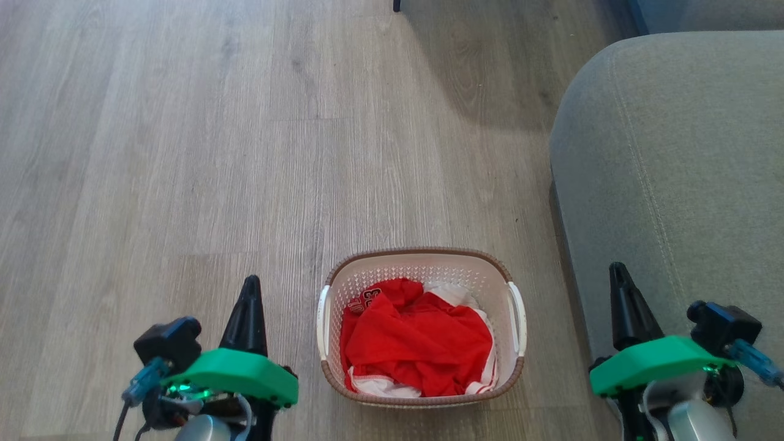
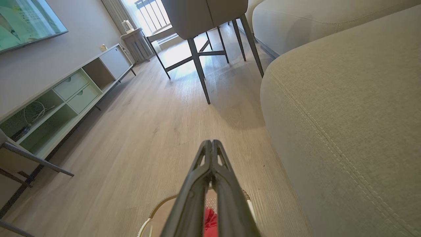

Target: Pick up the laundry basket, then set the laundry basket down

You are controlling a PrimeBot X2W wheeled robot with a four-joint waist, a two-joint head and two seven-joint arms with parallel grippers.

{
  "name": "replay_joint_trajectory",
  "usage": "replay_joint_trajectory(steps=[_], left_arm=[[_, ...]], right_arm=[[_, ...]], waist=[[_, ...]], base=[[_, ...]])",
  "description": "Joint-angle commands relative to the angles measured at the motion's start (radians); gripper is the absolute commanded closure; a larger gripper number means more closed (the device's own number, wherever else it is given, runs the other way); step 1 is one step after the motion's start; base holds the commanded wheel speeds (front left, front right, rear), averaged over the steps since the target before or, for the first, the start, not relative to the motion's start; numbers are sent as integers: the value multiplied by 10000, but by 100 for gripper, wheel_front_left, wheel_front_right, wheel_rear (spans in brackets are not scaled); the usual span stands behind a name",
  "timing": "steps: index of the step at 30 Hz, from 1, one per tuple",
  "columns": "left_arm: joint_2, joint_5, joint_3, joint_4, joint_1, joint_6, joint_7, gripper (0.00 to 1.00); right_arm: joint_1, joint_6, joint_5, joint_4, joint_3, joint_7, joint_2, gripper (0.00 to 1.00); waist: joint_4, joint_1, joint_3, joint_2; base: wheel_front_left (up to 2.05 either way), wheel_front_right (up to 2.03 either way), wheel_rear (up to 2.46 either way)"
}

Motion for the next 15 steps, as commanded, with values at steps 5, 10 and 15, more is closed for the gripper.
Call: replay_joint_trajectory(steps=[5,10,15], left_arm=[[128,-744,325,-165,-525,-213,141,100],[154,-1280,457,-89,-561,-323,259,100],[176,-1813,597,-33,-592,-432,381,100]], right_arm=[[-438,15,801,-196,-117,170,-148,100],[-469,18,1360,-131,-168,289,-168,100],[-500,21,1920,-67,-224,412,-185,100]], waist=[[-22,0,-43,0],[-41,0,-80,0],[-60,0,-116,0]], base=[[0,0,0],[0,0,0],[0,0,0]])
